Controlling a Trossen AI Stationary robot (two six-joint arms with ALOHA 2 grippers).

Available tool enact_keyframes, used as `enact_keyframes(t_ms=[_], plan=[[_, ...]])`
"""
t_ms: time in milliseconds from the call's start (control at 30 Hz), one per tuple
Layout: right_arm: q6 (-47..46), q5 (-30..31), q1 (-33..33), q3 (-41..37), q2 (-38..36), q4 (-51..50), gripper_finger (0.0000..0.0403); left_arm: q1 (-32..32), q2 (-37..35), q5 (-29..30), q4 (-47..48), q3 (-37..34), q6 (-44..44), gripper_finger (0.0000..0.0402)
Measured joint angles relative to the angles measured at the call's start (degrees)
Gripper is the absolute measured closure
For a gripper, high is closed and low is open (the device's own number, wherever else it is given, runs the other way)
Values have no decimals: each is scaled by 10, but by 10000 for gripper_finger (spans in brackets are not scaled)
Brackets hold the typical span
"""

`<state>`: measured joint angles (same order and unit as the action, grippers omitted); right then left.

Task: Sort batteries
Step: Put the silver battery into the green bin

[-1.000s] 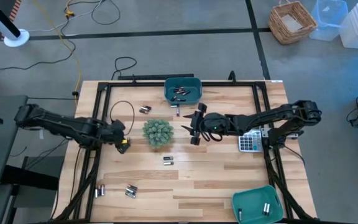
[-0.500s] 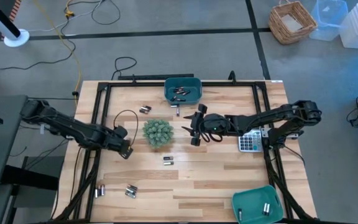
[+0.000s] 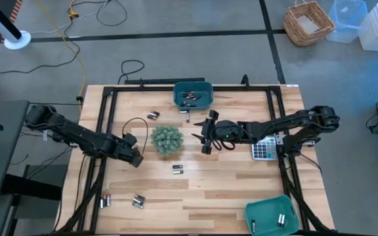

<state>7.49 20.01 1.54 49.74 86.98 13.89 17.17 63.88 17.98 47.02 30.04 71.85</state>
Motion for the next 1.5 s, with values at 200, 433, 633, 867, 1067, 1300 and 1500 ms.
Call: enact_keyframes(t_ms=[200, 433, 633, 867, 1067, 1300, 1500], plan=[[-1, 0, 4, 0, 0, 1, 188, 0, 0, -1, -1, -18, 17, 243], [-1, 0, 3, 0, 0, 1, 188, 0, 0, -8, -39, -45, 10, 243], [-1, 0, 3, 0, 0, 3, 188, 0, -1, -7, -51, -54, 0, 244], [-1, 0, 3, 0, 0, 3, 188, 0, -1, -9, -58, -75, 15, 272], [-4, 0, 3, 0, 0, 2, 188, 0, -2, -16, -54, -79, 19, 341], [-4, 0, 3, 0, 0, 1, 188, 1, -3, -29, -51, -78, 12, 362], [-4, 0, 3, 0, 0, 0, 188, 14, 0, -40, 3, -35, -4, 362]])
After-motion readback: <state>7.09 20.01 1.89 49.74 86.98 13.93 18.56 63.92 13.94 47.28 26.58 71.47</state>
